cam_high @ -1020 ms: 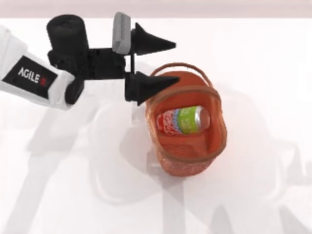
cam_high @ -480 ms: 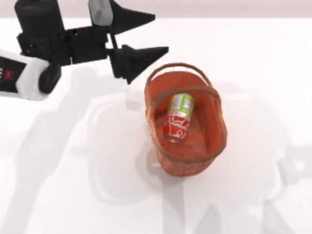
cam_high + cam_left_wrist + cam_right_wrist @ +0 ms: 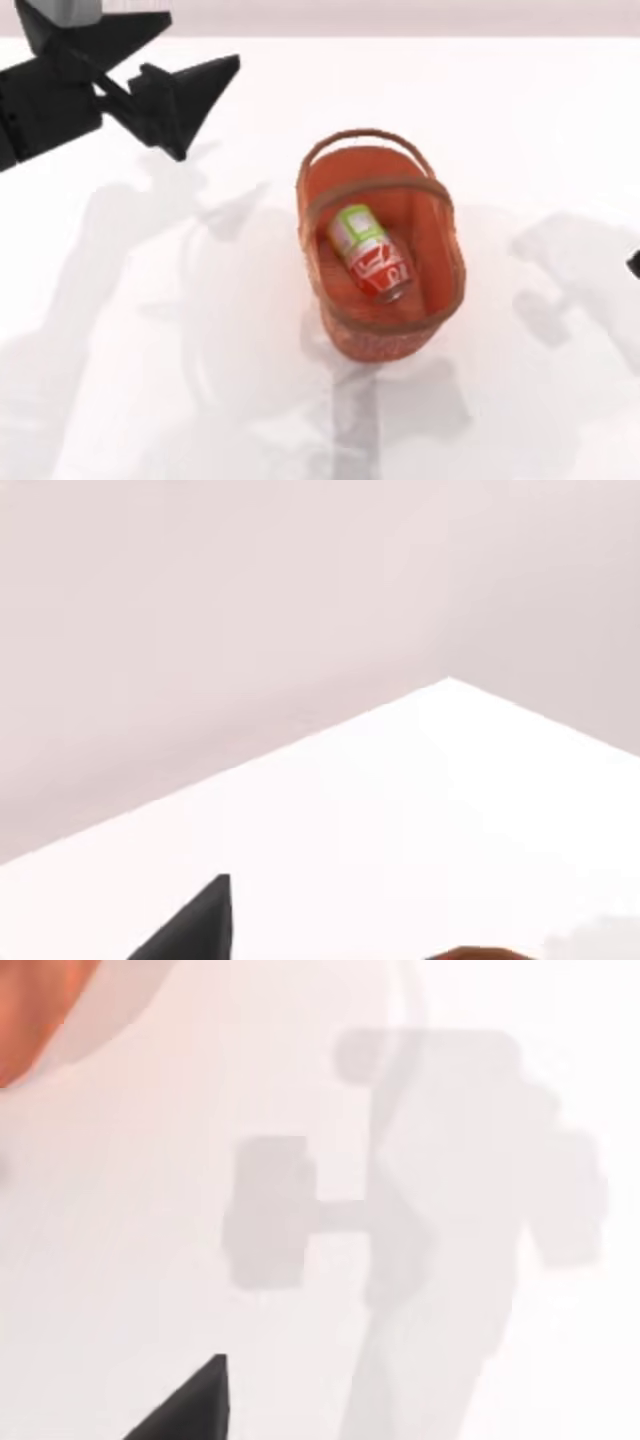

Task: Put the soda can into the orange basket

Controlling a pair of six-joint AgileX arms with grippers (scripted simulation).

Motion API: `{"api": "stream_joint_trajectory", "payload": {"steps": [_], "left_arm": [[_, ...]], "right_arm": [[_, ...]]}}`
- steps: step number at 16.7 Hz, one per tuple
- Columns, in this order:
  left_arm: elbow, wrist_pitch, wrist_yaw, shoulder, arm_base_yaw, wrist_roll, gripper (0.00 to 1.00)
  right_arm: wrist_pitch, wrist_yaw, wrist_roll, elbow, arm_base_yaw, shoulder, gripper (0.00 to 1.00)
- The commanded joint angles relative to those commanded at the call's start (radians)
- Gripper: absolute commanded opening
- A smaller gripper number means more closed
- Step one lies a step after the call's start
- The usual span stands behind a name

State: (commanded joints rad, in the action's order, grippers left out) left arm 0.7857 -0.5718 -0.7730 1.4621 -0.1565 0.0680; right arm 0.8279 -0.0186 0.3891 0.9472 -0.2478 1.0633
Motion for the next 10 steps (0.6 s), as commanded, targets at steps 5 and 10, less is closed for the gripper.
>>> {"api": "stream_joint_trajectory", "payload": {"steps": [5, 10], "left_arm": [[-0.275, 0.228, 0.251, -0.469, 0.065, 0.015, 1.00], [-0.522, 0.412, 0.485, -0.945, 0.120, 0.000, 1.00]], "right_arm": [[0.359, -0.002, 0.211, 0.509, -0.135, 0.495, 1.00], [0.641, 0.006, 0.408, 1.006, -0.260, 0.922, 1.00]]}}
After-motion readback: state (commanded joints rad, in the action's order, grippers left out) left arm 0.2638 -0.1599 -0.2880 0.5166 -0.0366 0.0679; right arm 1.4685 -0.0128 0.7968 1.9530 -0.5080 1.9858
